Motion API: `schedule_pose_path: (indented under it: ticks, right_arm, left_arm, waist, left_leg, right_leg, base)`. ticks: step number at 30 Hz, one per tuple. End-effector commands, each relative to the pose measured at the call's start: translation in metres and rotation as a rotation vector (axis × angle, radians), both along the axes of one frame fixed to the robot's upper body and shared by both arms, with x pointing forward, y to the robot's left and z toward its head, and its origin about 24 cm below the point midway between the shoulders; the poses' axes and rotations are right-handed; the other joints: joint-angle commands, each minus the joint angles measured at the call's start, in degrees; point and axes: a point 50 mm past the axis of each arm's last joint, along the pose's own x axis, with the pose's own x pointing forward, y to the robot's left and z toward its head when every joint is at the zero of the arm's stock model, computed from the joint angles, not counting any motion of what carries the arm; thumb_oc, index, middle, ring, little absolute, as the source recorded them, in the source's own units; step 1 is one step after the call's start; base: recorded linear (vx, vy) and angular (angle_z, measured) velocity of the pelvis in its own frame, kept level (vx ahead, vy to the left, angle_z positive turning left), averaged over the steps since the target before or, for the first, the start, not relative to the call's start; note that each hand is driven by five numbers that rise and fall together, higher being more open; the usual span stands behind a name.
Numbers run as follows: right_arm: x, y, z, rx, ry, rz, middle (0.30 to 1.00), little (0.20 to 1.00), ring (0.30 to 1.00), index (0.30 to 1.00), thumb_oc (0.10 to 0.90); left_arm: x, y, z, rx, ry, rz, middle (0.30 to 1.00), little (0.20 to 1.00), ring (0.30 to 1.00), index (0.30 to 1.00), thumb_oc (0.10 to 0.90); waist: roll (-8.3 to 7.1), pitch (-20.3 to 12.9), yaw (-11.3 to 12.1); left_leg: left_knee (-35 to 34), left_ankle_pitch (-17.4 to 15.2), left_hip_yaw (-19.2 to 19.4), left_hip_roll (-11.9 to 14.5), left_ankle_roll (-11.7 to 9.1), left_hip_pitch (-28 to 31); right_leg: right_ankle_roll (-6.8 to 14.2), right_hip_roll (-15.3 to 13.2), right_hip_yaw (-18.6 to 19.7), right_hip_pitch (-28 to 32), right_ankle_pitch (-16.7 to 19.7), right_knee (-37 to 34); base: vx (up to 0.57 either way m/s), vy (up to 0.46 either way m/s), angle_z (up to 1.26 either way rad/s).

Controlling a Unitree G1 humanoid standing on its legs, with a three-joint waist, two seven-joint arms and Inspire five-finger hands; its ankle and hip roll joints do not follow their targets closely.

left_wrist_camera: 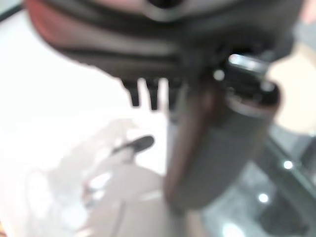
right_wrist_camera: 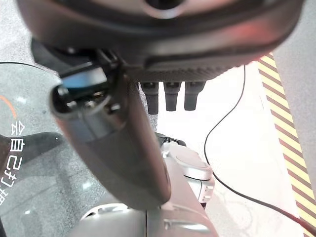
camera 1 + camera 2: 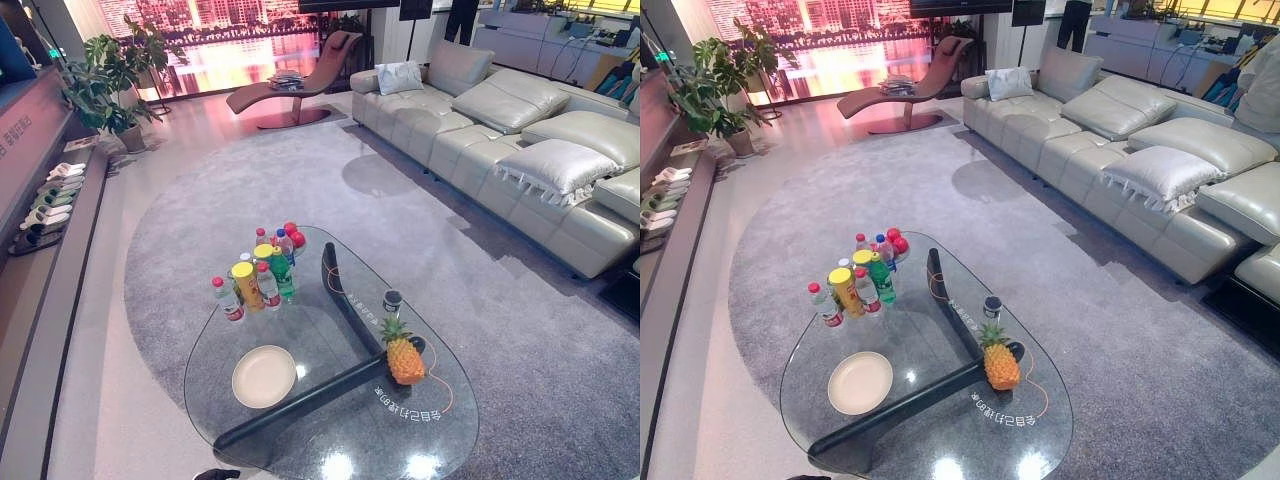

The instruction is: Pick up the fruit to the plate

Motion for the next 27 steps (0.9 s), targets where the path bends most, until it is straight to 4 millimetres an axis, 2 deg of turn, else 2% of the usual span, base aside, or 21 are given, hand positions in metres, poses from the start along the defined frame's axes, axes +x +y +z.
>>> schedule_pose_path:
  ticks: [1,12,19,24,27]
  right_arm:
    - [0.024,0.008,0.001,0.03,-0.022,0.039,0.9,0.9,0.9,0.9,0.8]
    - [0.025,0.005,0.001,0.021,-0.024,0.041,0.9,0.9,0.9,0.9,0.8]
    - [0.021,0.0,0.003,0.012,-0.002,0.06,0.9,0.9,0.9,0.9,0.8]
    - [0.021,-0.003,0.004,0.003,0.004,0.052,0.9,0.9,0.9,0.9,0.8]
    - [0.026,-0.006,0.006,-0.009,-0.002,0.066,0.9,0.9,0.9,0.9,0.8]
  left_arm:
    - [0.013,-0.01,-0.001,-0.023,0.002,-0.013,0.9,0.9,0.9,0.9,0.8]
    - [0.014,-0.009,0.0,-0.012,0.004,-0.014,0.9,0.9,0.9,0.9,0.8]
    - [0.011,-0.004,0.0,0.001,0.01,0.002,0.9,0.9,0.9,0.9,0.8]
    - [0.008,-0.003,0.0,0.008,0.025,-0.017,0.9,0.9,0.9,0.9,0.8]
    - [0.015,-0.004,0.001,-0.002,-0.006,0.009,0.9,0.9,0.9,0.9,0.8]
  waist:
    - [-0.82,2.93,-0.09]
    - [-0.72,3.1,-0.12]
    - [-0.37,4.36,-0.1]
    - [0.3,6.92,0.02]
    - [0.89,10.19,0.05]
  left_leg:
    - [0.35,0.6,1.59,2.94,-0.2,0.54]
    - [0.35,0.58,1.37,2.97,-0.22,0.49]
    - [0.35,0.94,1.21,2.85,-0.41,-0.41]
    - [0.35,1.65,0.33,2.28,-0.32,-3.02]
    - [0.35,2.17,-1.07,1.43,0.02,-6.02]
  right_leg:
    - [0.35,-2.38,-0.32,0.92,3.52,0.21]
    - [0.29,-2.38,-0.3,0.98,3.4,0.21]
    - [0.42,-2.42,-0.09,-0.3,3.87,0.21]
    - [0.15,-2.13,0.66,-2.97,4.5,0.21]
    - [-0.12,-2.04,1.55,-5.93,5.11,0.21]
  base:
    - [0.0,0.0,0.0]
    - [0.0,-0.001,0.0]
    - [0.03,-0.012,0.0]
    - [0.0,0.0,0.0]
    - [-0.1,0.003,-0.03]
